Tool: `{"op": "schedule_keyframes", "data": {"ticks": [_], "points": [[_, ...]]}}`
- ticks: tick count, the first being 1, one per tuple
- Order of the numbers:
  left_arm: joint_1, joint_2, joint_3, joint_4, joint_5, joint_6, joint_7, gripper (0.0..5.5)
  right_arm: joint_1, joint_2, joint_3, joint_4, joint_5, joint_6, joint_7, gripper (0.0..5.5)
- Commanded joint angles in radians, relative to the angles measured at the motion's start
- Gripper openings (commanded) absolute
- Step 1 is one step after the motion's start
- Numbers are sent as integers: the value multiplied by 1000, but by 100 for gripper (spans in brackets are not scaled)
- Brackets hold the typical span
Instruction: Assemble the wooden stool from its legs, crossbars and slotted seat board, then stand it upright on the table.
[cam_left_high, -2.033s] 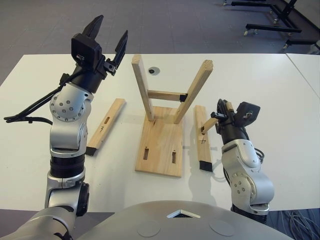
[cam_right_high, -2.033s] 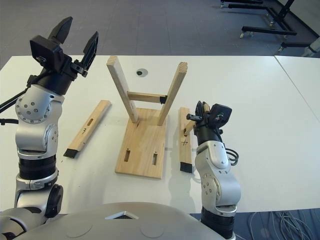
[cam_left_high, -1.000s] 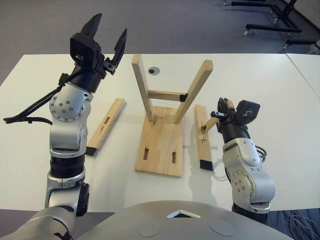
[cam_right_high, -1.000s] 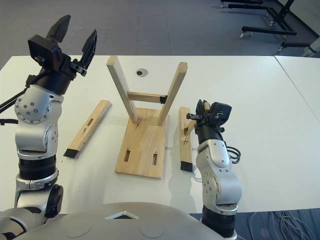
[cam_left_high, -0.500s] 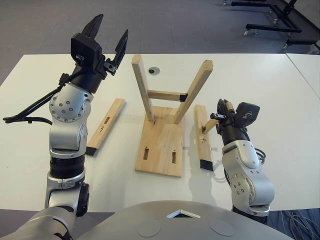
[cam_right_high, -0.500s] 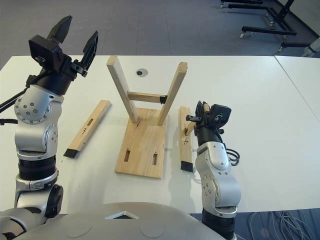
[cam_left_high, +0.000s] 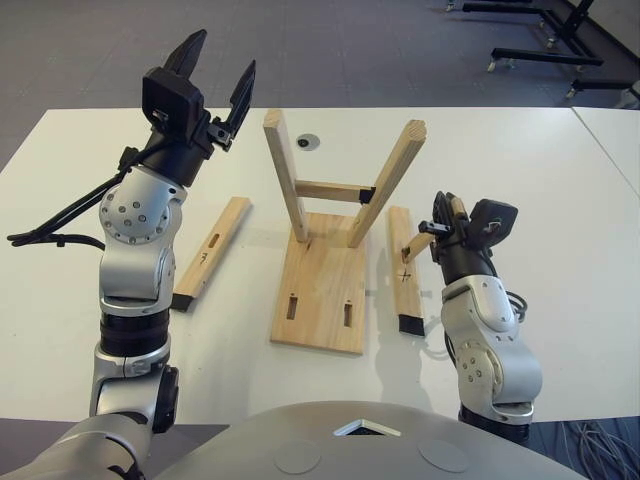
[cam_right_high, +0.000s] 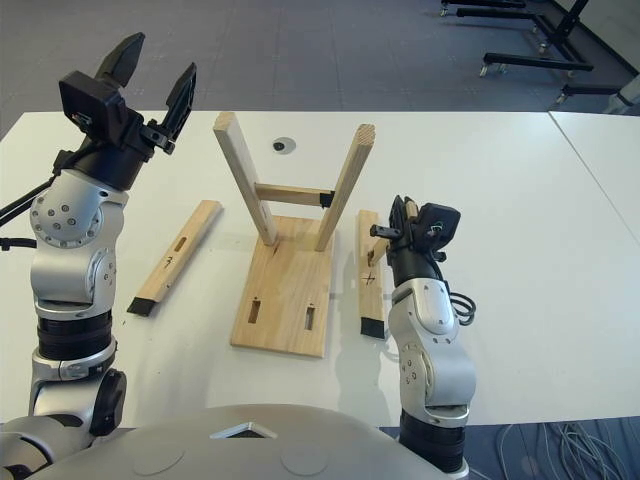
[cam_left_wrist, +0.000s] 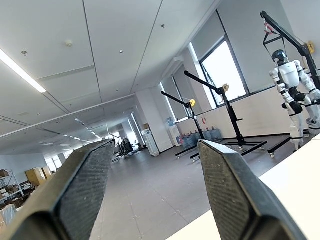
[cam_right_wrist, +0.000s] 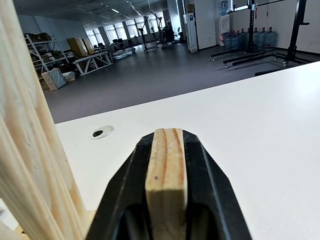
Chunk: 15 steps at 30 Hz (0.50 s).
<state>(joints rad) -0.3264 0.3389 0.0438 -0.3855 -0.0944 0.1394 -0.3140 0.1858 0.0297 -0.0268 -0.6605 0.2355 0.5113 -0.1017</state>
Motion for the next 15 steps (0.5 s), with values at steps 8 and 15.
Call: {"op": "schedule_keyframes", "data": {"ticks": [8,15], "points": [[2,-1,-6,-7,3,6,-1,301,5,-3,9,0,-12,13,7,39],[-10,2,-4,4,1,1,-7,301,9,3,9,18,-17,13,2,39]]}}
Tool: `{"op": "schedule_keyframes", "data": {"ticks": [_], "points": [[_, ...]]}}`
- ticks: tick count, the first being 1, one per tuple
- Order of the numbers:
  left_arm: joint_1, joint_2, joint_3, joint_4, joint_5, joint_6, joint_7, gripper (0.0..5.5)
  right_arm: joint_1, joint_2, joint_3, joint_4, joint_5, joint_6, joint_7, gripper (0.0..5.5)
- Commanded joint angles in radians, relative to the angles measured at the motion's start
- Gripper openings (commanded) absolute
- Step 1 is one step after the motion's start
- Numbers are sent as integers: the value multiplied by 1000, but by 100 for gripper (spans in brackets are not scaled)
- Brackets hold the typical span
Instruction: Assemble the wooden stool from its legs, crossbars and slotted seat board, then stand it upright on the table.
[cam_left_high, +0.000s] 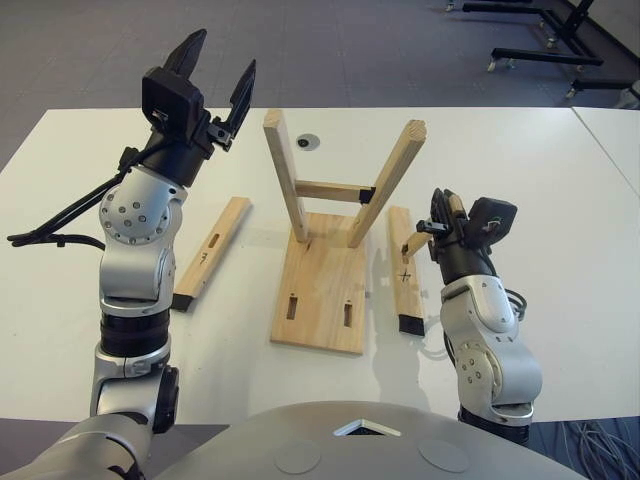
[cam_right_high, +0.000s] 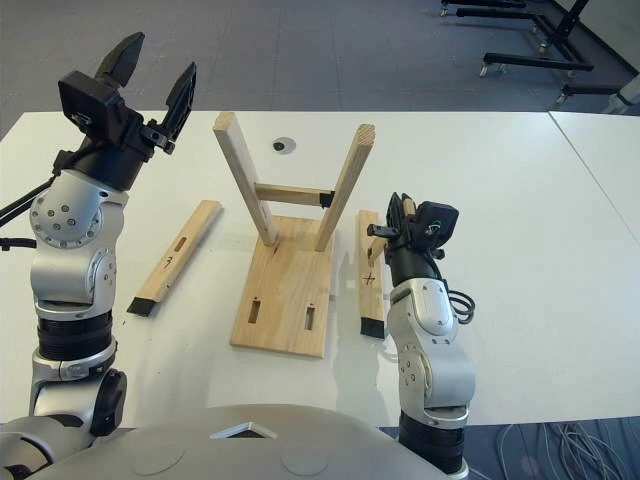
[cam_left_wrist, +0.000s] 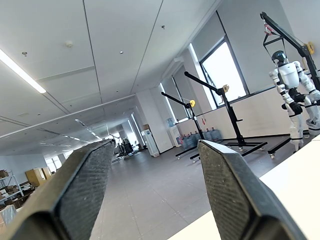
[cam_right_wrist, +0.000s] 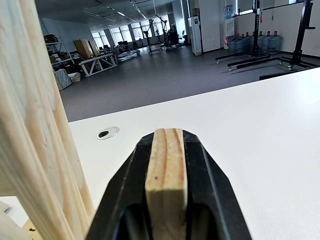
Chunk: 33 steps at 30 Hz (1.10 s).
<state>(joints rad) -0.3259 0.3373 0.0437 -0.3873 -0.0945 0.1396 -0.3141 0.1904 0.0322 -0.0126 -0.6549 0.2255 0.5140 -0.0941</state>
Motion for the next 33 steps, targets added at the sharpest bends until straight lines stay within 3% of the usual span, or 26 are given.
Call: {"op": "schedule_keyframes", "data": {"ticks": [1,33], "points": [[-11,3,-5,6,1,0,-6,301,5,0,-6,16,-10,11,-6,39],[-10,-2,-5,13,3,-9,-1,301,-7,-1,7,18,-31,0,17,39]]}}
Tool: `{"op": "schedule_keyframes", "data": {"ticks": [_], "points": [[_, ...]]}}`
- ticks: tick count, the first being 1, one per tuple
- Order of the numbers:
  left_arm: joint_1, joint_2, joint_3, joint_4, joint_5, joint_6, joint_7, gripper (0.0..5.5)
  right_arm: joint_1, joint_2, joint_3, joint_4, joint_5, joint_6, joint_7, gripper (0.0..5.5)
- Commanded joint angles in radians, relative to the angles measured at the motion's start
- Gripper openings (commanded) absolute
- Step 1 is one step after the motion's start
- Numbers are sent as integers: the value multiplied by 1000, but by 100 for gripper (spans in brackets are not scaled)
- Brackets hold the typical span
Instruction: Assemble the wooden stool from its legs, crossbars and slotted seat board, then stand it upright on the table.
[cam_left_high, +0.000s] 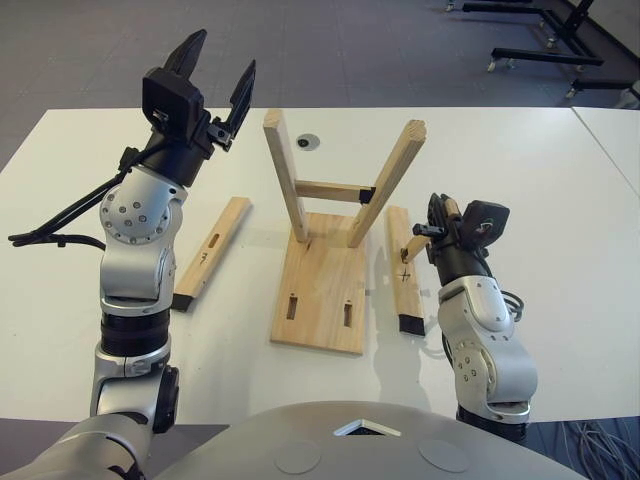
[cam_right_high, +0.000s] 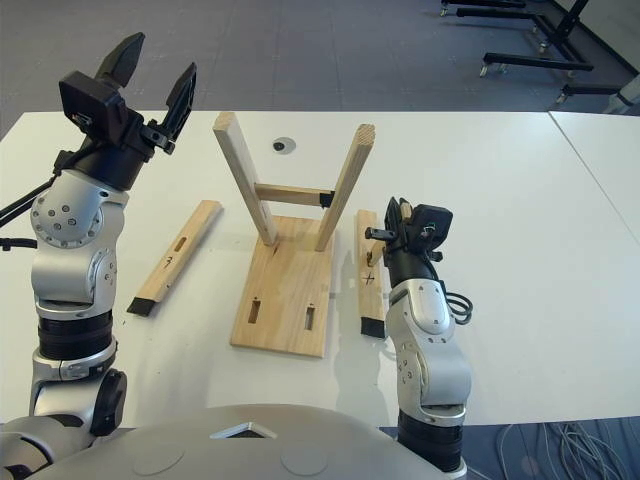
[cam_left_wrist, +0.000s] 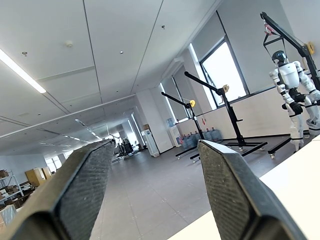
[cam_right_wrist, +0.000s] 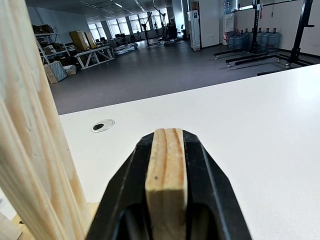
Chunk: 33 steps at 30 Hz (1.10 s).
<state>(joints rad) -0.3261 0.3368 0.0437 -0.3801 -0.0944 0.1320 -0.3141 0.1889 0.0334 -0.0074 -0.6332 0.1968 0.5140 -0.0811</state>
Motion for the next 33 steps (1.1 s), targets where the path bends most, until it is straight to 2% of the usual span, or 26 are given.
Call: {"op": "schedule_keyframes", "data": {"ticks": [1,33], "points": [[-9,-1,-5,5,4,-1,0,301,-6,-3,2,-4,-2,1,6,39],[-33,-1,-13,29,0,-13,-21,301,-8,-9,20,89,-36,-3,14,39]]}}
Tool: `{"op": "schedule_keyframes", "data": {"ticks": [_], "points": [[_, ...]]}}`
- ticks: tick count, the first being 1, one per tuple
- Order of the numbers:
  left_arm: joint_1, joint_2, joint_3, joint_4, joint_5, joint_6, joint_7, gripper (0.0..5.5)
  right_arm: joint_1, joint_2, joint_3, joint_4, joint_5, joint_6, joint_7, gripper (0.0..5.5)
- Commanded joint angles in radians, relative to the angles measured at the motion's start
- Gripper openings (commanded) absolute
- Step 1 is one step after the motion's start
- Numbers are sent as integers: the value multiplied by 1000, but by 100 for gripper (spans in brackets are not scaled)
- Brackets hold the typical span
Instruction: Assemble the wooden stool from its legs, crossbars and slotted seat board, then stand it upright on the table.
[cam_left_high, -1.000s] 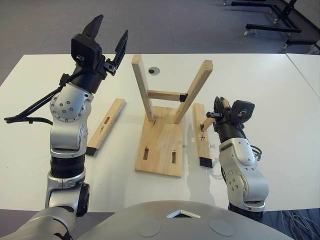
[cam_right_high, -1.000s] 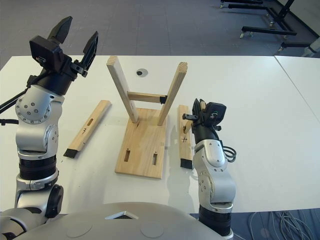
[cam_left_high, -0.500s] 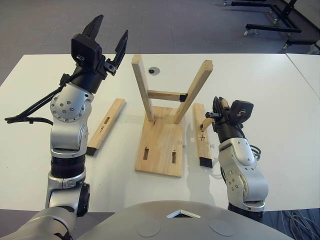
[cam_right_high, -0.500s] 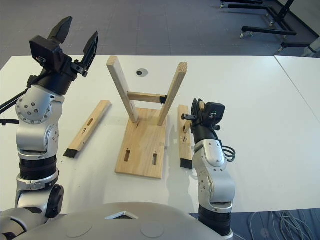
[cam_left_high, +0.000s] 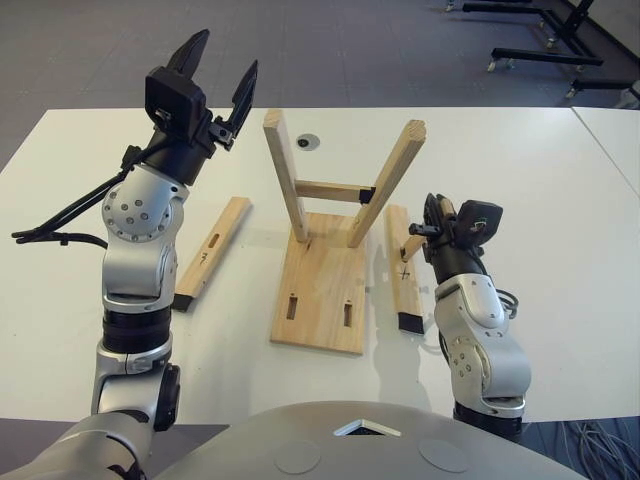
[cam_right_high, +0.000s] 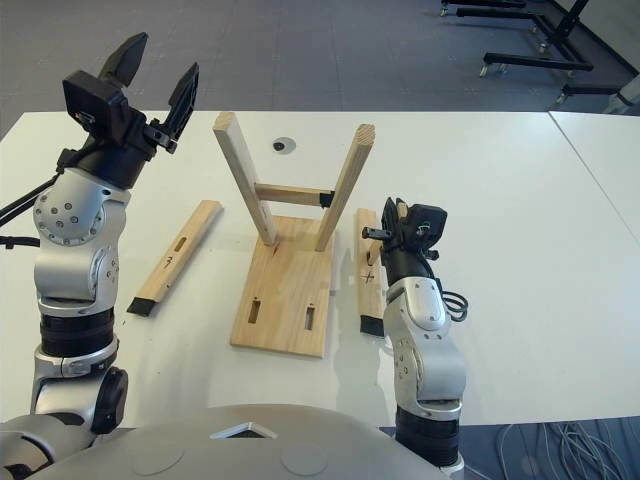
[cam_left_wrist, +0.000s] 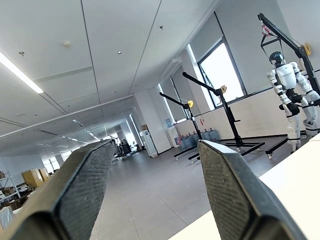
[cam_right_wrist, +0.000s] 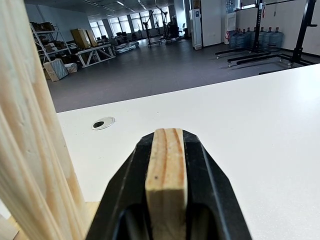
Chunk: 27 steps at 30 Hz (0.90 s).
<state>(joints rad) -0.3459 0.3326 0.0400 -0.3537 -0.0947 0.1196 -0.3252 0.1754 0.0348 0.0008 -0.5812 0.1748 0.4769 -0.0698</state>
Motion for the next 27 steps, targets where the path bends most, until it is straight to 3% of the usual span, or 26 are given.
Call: {"op": "schedule_keyframes", "data": {"ticks": [1,7,14,27], "points": [[-13,3,-10,2,1,0,-9,301,7,-16,17,43,-16,49,6,39],[-6,2,-10,-7,5,5,-2,301,2,-73,50,53,-35,161,29,39],[31,-3,-4,-44,17,13,25,301,23,-154,-22,1,-8,266,75,39],[35,-5,2,-34,23,1,37,301,62,-154,-81,-1,-2,154,96,39]]}}
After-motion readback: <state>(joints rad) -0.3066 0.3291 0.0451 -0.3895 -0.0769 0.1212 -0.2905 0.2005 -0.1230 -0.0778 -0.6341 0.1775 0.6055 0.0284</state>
